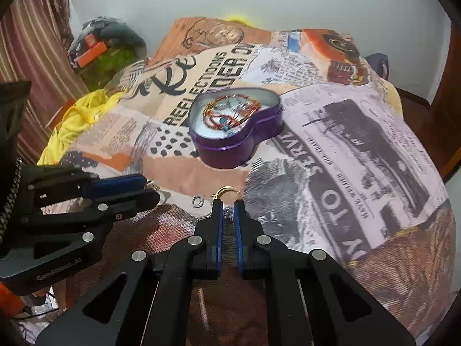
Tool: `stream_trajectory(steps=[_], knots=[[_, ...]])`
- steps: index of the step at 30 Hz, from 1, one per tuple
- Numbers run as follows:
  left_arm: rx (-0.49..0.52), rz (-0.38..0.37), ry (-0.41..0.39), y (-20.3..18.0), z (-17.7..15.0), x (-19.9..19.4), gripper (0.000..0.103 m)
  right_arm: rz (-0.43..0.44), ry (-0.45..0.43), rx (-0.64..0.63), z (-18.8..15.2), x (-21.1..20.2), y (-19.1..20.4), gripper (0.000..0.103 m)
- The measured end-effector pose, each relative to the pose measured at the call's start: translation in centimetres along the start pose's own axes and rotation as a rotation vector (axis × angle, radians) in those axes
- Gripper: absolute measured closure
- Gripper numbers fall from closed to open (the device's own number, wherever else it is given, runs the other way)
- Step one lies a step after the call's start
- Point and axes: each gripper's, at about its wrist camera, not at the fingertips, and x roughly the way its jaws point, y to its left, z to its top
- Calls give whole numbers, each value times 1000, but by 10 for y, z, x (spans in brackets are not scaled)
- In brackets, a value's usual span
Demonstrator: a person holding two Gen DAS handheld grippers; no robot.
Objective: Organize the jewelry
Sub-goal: 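Lower the left tool toward the gold keyrings while the right tool approaches them too, then grasp a gold ring with the left tool while the right tool grasps a gold keyring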
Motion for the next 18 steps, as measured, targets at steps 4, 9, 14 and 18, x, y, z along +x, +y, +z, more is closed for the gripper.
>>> stream_trajectory(steps=[4,9,14,18], knots=[[0,3,-13,-1,2,-6,86,-13,-30,4,3,-12,-3,96],[2,8,-35,-3,5,-16,86,-21,-56,7,6,-25,-5,96],[-2,9,-36,-2,4,-18,86,2,2,15,7,-14,-3,93],[2,8,-30,-1,1,-17,86,12,47,18,5,1,0,84]])
